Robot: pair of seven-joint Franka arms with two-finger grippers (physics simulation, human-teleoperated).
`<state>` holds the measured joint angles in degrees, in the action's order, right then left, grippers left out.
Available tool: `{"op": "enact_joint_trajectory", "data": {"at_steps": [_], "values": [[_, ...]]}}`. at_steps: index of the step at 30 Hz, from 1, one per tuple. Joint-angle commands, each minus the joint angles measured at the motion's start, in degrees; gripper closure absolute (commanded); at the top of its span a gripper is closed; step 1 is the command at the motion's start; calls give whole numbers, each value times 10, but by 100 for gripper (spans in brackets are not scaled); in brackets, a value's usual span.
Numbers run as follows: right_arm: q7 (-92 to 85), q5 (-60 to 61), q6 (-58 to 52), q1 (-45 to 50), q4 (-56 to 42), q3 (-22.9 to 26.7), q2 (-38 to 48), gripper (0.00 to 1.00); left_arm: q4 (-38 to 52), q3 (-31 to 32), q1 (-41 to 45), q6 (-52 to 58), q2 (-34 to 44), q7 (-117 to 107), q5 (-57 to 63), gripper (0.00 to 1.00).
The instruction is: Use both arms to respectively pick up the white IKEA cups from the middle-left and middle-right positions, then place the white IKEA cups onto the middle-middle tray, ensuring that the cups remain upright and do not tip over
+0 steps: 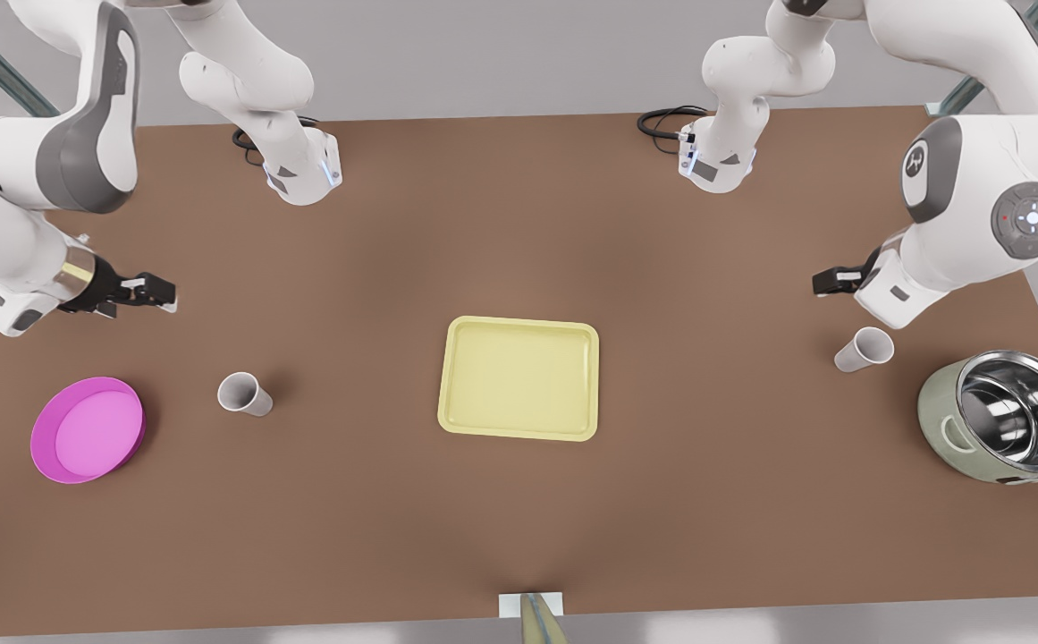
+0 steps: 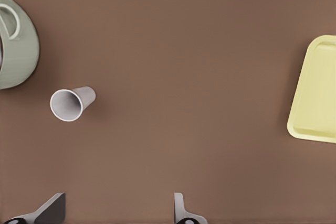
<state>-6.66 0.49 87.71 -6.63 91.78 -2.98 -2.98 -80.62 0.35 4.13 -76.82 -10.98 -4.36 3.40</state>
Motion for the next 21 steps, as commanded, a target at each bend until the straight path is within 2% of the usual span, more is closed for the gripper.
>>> {"op": "enact_joint_trajectory", "data": {"at_steps": [1, 5, 8, 11, 14, 16, 19, 21], "values": [[-6, 0, 0, 1, 0, 0, 0, 0, 0, 0, 0, -2, 0, 36, 0, 0], [-11, 0, 0, 0, 0, 0, -5, 0, 0, -6, -3, -7, -14, 39, 0, 0], [-19, -4, 52, -3, -25, 3, -81, 0, -19, -34, -46, -136, -74, 40, -7, 0], [-19, -5, 98, -3, -45, 3, -158, 0, -85, -82, -55, -245, -81, 121, -4, 0], [-17, -2, 161, -2, -35, 3, -195, 0, -128, -110, -56, -272, -81, 130, -1, 0], [-17, -1, 191, -8, -6, 3, -199, 0, -147, -116, -58, -272, -81, 130, -1, 0], [-12, 0, 251, -9, 47, 3, -193, 0, -205, -137, -67, -356, -82, 129, -1, 0], [2, 0, 299, -8, 74, 4, -193, 0, -213, -146, -75, -383, -91, 128, -1, 0]]}}
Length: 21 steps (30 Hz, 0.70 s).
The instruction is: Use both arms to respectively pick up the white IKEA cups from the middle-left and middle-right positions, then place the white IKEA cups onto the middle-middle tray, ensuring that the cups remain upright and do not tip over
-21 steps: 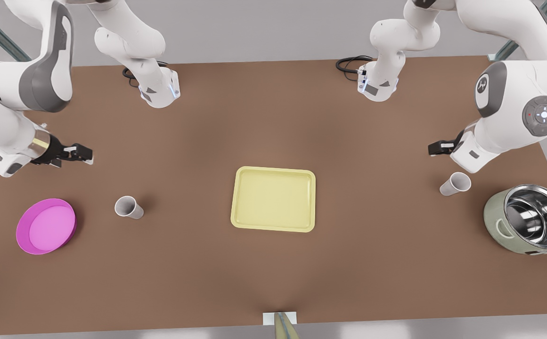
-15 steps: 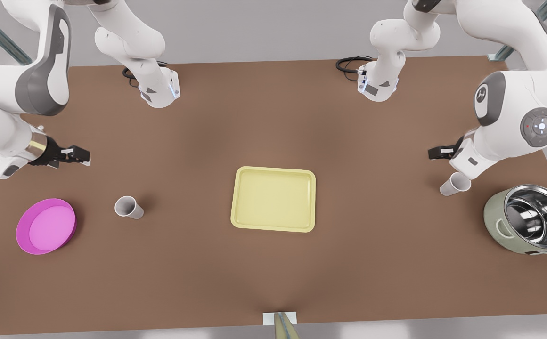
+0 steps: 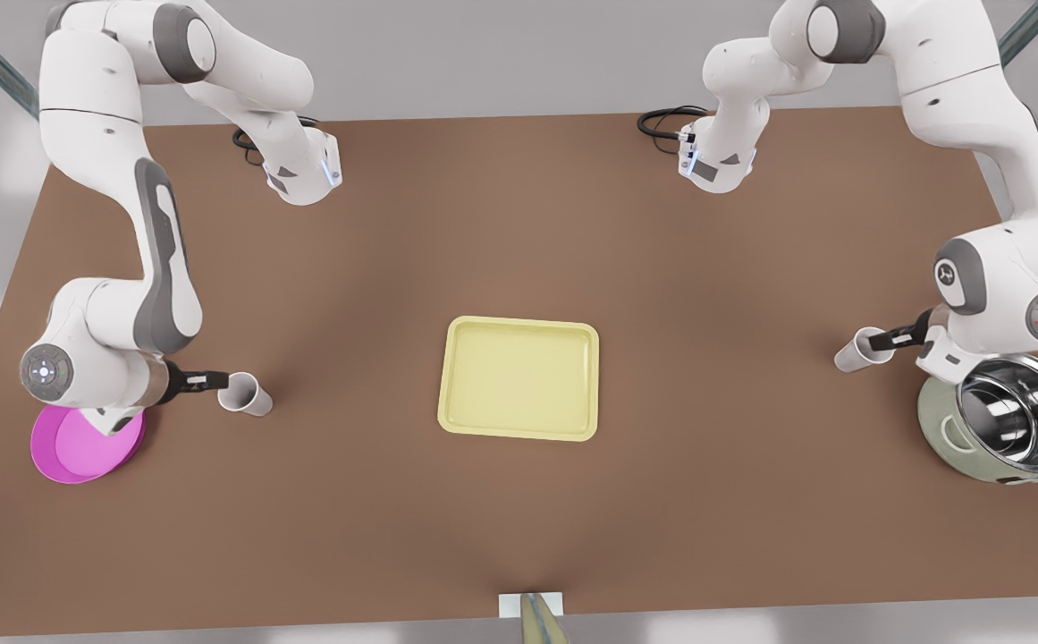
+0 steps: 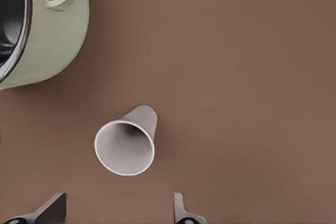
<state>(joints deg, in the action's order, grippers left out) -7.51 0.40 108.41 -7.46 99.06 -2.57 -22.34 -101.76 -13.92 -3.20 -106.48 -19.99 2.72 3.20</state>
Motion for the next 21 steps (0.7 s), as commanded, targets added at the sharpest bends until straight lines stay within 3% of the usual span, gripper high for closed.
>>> {"op": "enact_joint_trajectory", "data": {"at_steps": [1, 18, 20, 21], "values": [[15, 0, 137, 1, 29, 0, 0, 0, -12, -3, -7, -99, -4, 57, 0, 0], [15, 0, 229, -17, 113, 3, -53, 0, -92, -27, -32, -196, -67, 58, -8, 0], [15, 0, 234, -17, 118, 3, -53, 0, -92, -26, -32, -198, -67, 57, -9, 46], [15, 0, 234, -17, 117, 3, -53, 12, -92, -25, -32, -192, -67, 58, -9, 62]]}}
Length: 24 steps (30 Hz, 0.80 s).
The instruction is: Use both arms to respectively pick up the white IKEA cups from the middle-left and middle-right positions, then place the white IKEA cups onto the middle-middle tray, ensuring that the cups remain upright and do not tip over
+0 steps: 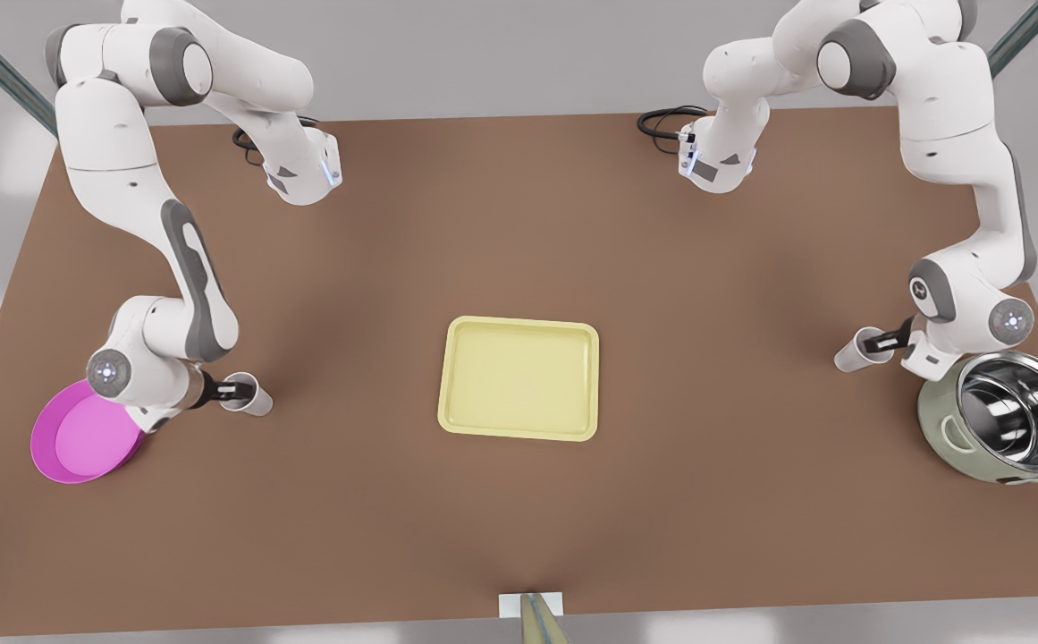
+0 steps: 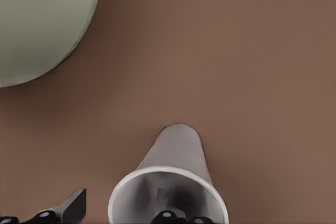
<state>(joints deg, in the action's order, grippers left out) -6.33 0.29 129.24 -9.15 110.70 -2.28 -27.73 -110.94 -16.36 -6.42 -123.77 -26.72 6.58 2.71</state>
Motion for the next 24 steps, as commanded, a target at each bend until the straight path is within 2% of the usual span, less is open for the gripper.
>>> {"op": "enact_joint_trajectory", "data": {"at_steps": [1, 2, 6, 7, 9, 11, 14, 16, 20, 24], "values": [[3, 0, 26, 0, 1, 0, 0, 37, 0, 2, 1, -17, 1, 16, -4, 77], [3, -4, 26, 1, 0, 0, 0, 53, 0, 15, 3, -17, 1, 13, -10, 79], [2, -8, 26, 4, 0, 0, 0, 77, 11, 36, 9, -18, 8, -31, -23, 79], [2, -8, 25, 5, 0, 0, 0, 79, 20, 47, 9, -18, 28, -39, -23, 79], [2, -8, 26, 5, 0, 0, 0, 79, 41, 64, 59, -16, 45, -118, -24, 79], [3, -7, 22, 7, -4, -5, 4, 79, 162, 151, 65, 44, -10, -228, -33, 79], [3, -5, 18, 61, -21, -8, 34, 79, 245, 248, 79, 69, -60, -377, -82, 79], [4, -4, 15, 120, -21, -7, 67, 79, 267, 248, 134, 68, -76, -451, -84, 79], [5, 46, 16, 207, -27, -8, 75, 79, 283, 254, 234, 62, -111, -604, -82, 79], [33, 99, 22, 258, -38, -8, 67, 79, 312, 297, 251, 60, -152, -670, -81, 79]]}}
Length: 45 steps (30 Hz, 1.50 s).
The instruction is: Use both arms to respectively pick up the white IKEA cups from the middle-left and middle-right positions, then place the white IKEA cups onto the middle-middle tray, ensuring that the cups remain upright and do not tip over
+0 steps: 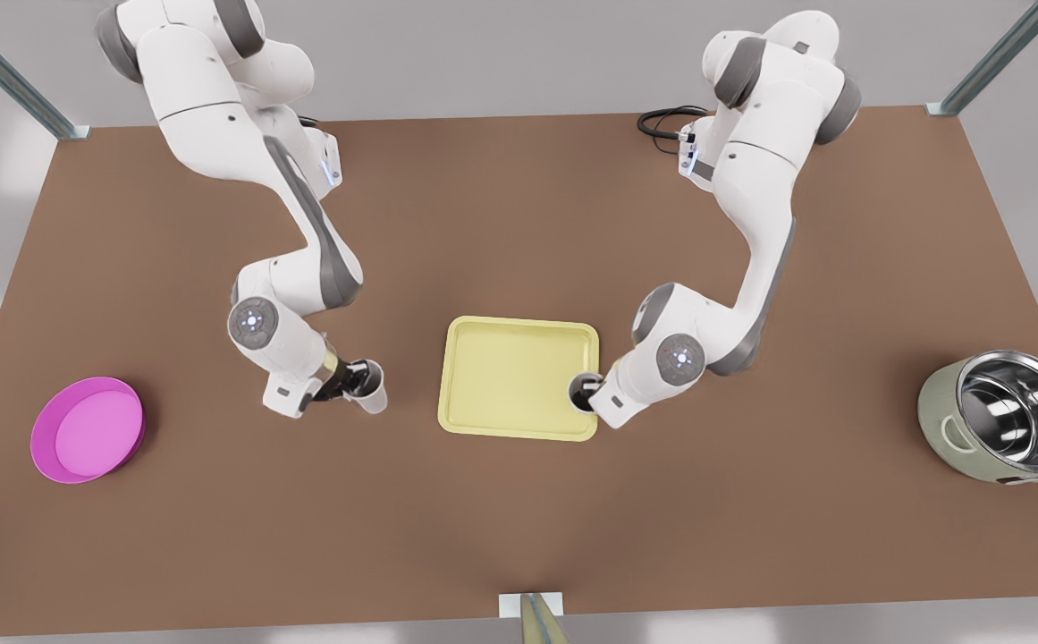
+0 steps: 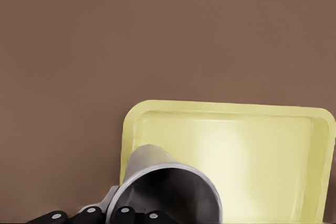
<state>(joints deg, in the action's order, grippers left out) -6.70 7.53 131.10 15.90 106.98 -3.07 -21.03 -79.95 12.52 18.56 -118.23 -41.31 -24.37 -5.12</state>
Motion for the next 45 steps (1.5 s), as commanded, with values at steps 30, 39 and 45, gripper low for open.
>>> {"op": "enact_joint_trajectory", "data": {"at_steps": [30, 39, 45], "values": [[127, 75, 43, 159, -92, 0, -145, 0, 189, 32, -36, 258, -22, -359, 34, 0], [132, 69, -158, 123, -89, 8, 0, 0, 19, -13, -176, 433, 320, 242, 164, 0], [87, -97, -292, -110, -128, 22, -23, 0, 32, -13, -188, 439, 288, 231, 143, 0]]}}
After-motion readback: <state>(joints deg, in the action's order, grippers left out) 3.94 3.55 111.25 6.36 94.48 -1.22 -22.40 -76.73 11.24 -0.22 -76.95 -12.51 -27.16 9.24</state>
